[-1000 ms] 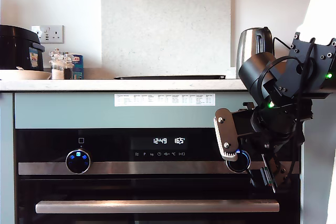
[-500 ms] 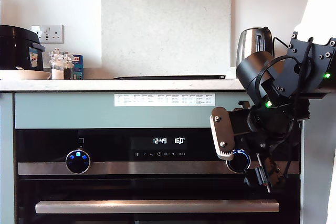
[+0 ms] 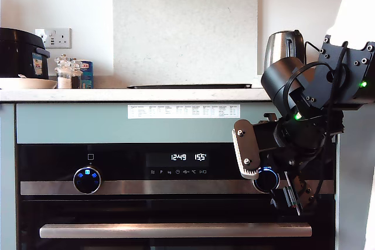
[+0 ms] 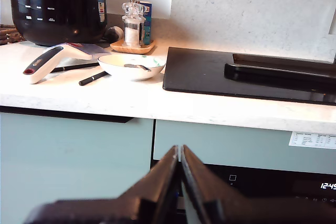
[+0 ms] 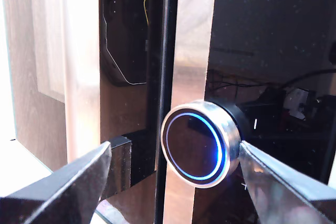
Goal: Switch the oven temperature to 160 degrees by turning the right rotary switch until the correct number is selected
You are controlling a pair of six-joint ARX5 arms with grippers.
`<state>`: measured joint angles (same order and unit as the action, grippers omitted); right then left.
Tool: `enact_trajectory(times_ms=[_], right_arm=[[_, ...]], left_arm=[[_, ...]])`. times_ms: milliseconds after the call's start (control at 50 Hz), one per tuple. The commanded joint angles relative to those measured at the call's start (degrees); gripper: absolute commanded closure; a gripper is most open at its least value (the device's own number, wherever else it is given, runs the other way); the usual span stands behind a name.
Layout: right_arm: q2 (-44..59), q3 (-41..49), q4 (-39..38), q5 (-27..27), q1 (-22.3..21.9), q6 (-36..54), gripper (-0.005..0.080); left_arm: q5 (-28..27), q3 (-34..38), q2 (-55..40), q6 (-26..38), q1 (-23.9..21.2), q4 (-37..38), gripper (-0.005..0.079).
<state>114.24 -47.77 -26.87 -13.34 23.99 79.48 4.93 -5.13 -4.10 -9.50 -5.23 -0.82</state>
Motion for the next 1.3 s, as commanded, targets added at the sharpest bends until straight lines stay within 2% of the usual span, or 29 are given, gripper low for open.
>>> enact_trajectory(times_ms=[0,960,1280], right_arm=[[1.38,1.01,0.59,-0.39,-0.07,0.00,0.0047],[1.38,1.01,0.83,-2.23,-0.77,-0.20,0.0047],[1.36,1.01,-7.04,-3.82,-0.46,-2.97,0.0047]], left_arm=[[0.13,-0.04,0.07,0.07,-0.02,-0.46,0.0764],[0.13,-0.04,0.07,0.07,-0.02,-0.46,0.0764],[0.11,-0.04,0.07,0.07,-0.02,-0.44,0.0764]])
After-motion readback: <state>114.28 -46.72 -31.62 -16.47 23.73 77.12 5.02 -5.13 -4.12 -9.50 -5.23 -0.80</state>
